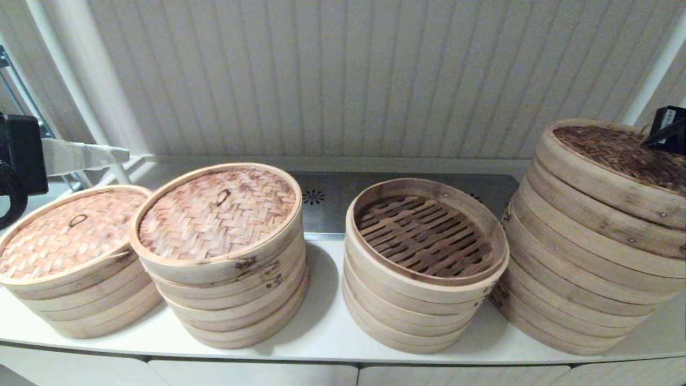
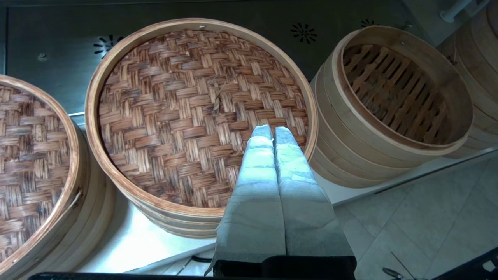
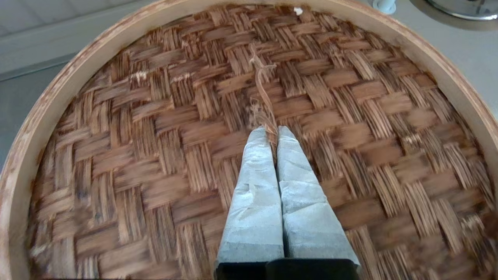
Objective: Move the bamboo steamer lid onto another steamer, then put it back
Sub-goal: Put the steamer
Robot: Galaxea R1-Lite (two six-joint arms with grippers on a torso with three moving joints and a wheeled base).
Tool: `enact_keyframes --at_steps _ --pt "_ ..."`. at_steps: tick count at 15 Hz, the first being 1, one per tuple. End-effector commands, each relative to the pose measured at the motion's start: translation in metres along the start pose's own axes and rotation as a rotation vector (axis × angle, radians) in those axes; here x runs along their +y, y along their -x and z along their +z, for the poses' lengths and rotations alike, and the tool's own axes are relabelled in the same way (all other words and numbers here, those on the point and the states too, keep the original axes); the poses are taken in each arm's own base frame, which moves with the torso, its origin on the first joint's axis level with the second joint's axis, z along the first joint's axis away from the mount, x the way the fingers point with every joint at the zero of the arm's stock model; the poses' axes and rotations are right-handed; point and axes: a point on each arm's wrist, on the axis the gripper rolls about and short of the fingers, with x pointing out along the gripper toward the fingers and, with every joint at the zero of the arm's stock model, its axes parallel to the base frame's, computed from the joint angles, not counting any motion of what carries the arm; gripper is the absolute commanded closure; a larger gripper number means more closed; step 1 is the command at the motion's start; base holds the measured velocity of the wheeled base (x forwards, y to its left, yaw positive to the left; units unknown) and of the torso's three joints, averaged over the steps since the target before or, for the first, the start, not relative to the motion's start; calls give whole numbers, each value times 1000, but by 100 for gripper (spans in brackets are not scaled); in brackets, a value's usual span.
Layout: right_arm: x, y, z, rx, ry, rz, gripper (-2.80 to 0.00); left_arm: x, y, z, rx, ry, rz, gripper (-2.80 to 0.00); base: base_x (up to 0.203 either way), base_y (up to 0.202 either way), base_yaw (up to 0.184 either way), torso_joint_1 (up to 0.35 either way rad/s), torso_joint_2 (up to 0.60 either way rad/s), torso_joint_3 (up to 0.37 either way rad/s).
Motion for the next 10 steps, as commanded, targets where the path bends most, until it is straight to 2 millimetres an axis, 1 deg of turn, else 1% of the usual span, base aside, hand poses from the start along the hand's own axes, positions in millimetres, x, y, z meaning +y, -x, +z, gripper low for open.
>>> enact_keyframes --at_steps 1,5,6,8,10 --pt "-4 0 -1 3 -5 -4 0 0 0 0 2 2 -1 0 0 0 0 0 0 0" --pt "-4 1 -1 6 -2 3 0 0 -2 -1 9 3 0 0 0 0 0 0 0 0" --pt "-4 2 -1 4 -1 4 -280 0 -2 0 7 1 0 0 0 0 0 0 0 0" --pt "-4 3 -1 1 1 5 -280 0 -1 1 1 0 -1 0 0 0 0 0 0 0" --pt "-5 10 2 -19 -2 7 -280 0 0 2 -3 -1 -1 0 0 0 0 0 0 0"
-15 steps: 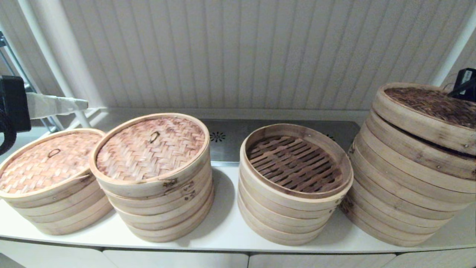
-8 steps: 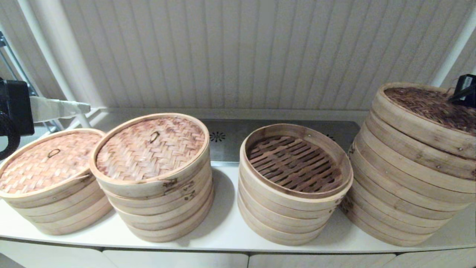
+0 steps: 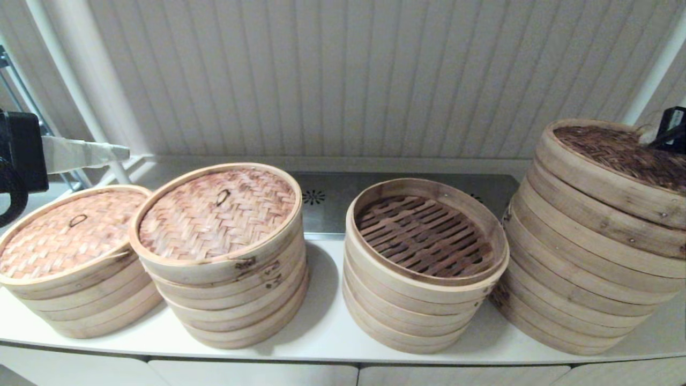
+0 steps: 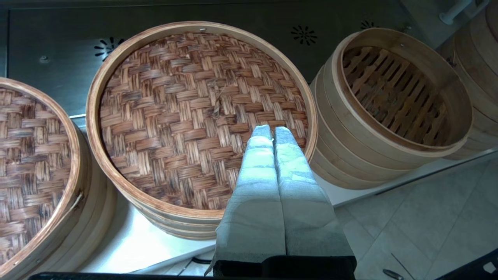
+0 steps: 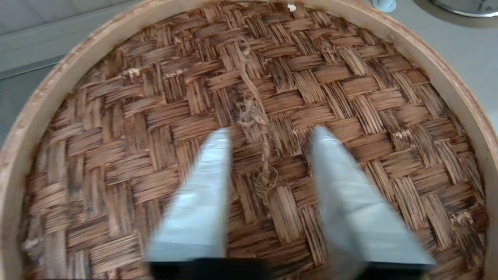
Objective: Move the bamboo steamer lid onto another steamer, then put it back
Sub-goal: Put the steamer, then pick up the steamer
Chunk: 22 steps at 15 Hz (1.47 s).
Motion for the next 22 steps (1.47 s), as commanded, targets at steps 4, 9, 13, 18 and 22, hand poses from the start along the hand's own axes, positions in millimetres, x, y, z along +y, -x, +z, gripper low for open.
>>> enact_keyframes --at_steps 4,9,13,18,22 --pt "-2 29 10 -73 -10 13 -280 0 -1 2 0 1 -1 0 0 0 0 0 0 0" --pt "-4 73 7 -139 -13 39 -280 2 -10 3 16 5 3 0 0 0 0 0 0 0" --pt "-9 123 -19 -170 -4 105 0 3 -13 4 19 8 8 0 0 0 0 0 0 0" --pt "-29 182 -102 -162 8 164 0 4 -17 3 30 12 15 0 0 0 0 0 0 0" --pt "-47 208 -178 -180 65 174 0 10 -44 -2 102 32 21 0 0 0 0 0 0 0"
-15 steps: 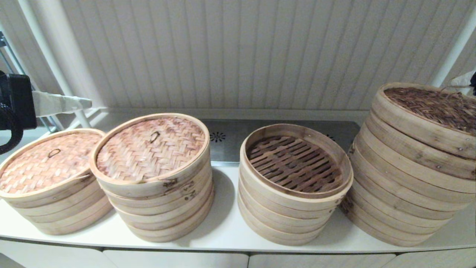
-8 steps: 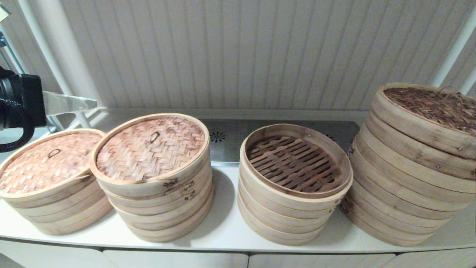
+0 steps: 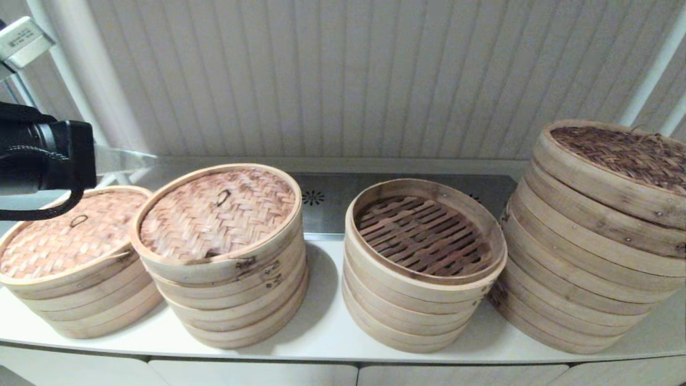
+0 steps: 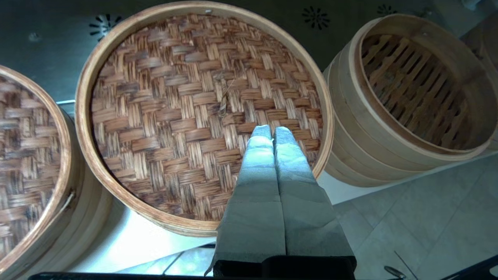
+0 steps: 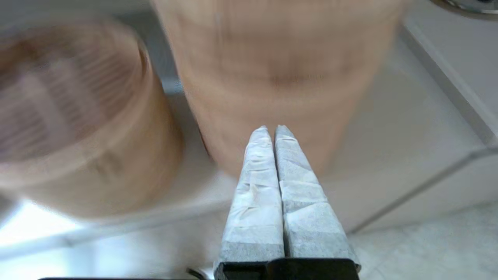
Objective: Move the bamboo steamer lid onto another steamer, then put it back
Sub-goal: Pick up the steamer
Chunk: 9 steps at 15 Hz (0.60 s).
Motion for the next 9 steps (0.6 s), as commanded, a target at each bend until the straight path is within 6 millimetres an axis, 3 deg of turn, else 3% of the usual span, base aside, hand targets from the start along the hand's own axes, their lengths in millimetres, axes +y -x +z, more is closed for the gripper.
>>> enact_keyframes --at_steps 1,5,9 --pt "-4 22 -35 -45 16 -4 0 3 -12 -2 37 10 2 0 0 0 0 0 0 0" --pt "-7 22 -97 2 67 5 0 3 -13 -3 39 11 -2 0 0 0 0 0 0 0" --pt "-6 6 -131 58 103 234 0 3 -13 -5 46 12 -4 0 0 0 0 0 0 0"
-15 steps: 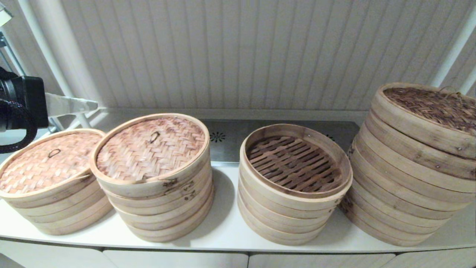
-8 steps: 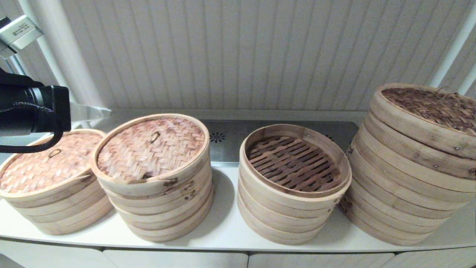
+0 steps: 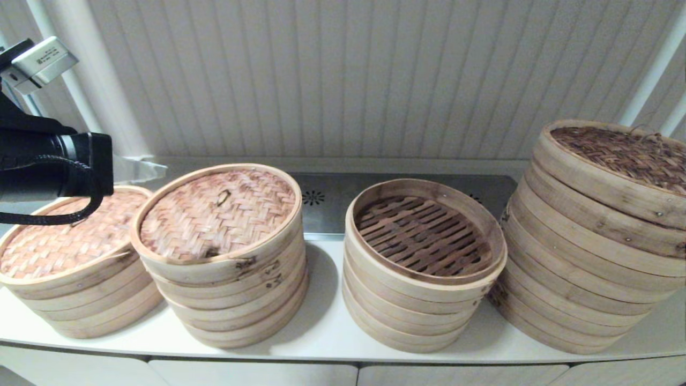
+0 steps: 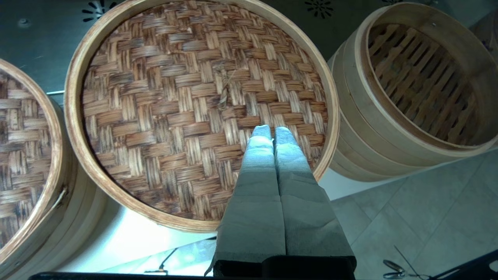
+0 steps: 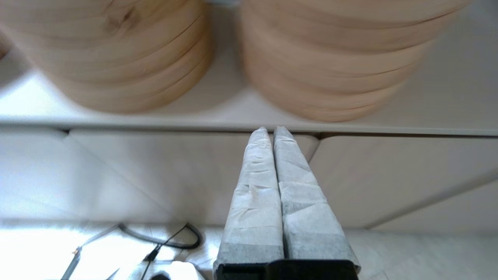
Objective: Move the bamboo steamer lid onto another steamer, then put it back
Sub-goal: Pick up the steamer
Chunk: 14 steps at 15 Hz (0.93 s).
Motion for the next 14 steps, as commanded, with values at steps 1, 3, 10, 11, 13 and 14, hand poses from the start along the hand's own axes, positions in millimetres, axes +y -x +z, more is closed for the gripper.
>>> enact_keyframes --at_steps 1,3,10,11,13,14 --pt "-1 -6 -13 -12 9 24 0 0 -1 0 0 1 -2 0 0 0 0 0 0 0" --pt "-1 -15 -26 -43 21 30 0 1 -6 0 -31 -8 -2 0 0 0 0 0 0 0" --pt "-2 -9 -31 -140 91 133 0 3 -13 -7 -105 -32 -4 0 0 0 0 0 0 0" --pt "-2 -5 -34 -168 93 129 0 4 -14 -8 -103 -31 -6 0 0 0 0 0 0 0" --pt "-2 7 -42 -208 95 123 0 4 -19 -9 -88 -30 -13 0 0 0 0 0 0 0" --pt "-2 9 -43 -211 90 118 0 5 -25 -10 -73 -27 -13 0 0 0 0 0 0 0"
